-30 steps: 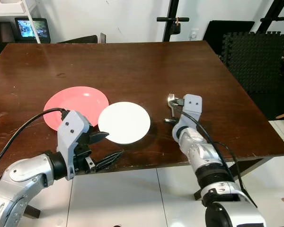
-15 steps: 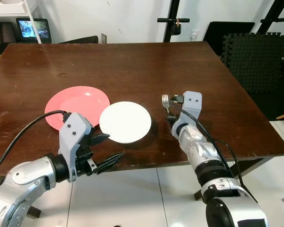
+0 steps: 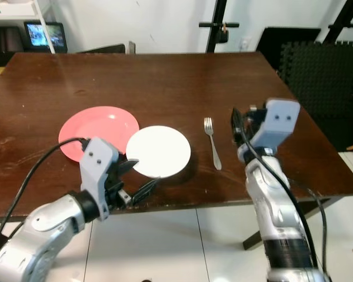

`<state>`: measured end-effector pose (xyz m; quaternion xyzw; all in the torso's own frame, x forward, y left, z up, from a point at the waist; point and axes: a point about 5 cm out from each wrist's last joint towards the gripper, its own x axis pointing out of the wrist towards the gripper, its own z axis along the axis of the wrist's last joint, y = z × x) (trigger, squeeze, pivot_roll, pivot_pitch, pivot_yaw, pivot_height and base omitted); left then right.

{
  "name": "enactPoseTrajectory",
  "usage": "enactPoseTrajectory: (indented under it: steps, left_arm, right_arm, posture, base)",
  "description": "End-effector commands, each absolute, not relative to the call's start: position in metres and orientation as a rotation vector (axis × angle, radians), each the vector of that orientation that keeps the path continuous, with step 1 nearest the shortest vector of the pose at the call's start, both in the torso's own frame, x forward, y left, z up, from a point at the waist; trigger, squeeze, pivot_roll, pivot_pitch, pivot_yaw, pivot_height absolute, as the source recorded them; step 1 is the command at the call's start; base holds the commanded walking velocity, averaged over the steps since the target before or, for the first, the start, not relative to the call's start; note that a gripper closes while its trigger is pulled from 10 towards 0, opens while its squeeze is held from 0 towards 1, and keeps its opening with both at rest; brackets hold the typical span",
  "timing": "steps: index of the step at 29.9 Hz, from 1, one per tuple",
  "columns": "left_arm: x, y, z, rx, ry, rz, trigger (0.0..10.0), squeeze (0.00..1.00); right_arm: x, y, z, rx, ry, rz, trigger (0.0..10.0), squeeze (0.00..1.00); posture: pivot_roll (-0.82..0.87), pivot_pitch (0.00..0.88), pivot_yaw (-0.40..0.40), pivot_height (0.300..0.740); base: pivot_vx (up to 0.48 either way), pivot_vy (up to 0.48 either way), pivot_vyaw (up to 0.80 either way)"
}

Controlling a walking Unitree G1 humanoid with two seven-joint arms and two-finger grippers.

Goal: Setting the table

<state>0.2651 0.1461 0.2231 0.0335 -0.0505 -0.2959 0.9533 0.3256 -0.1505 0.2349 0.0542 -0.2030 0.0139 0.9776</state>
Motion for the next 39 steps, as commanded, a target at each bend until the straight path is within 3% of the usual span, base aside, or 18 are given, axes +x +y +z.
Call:
enactPoseTrajectory:
  steps: [1,16,39]
  left_arm:
    - [0.268,0.152,0.219,0.074,-0.095,-0.512,10.0,0.0]
    - [0.266,0.151,0.198,0.107,-0.085,-0.379,10.0,0.0]
    - [0.276,0.141,0.198,0.09,-0.115,-0.347,10.0,0.0]
  right_arm:
    - [0.317,-0.15,0.237,0.09,-0.429,0.042,10.0,0.0]
    - [0.294,-0.159,0.193,0.009,-0.308,-0.03,10.0,0.0]
    - [0.298,-0.151,0.191,0.042,-0.297,-0.043,10.0,0.0]
  posture:
    - [0.09,0.184,0.038,0.74]
    - [0.09,0.19,0.045,0.74]
    - [0.08,0.186,0.055,0.74]
  base:
    - [0.0,0.0,0.0]
    - [0.0,0.0,0.0]
    - [0.0,0.0,0.0]
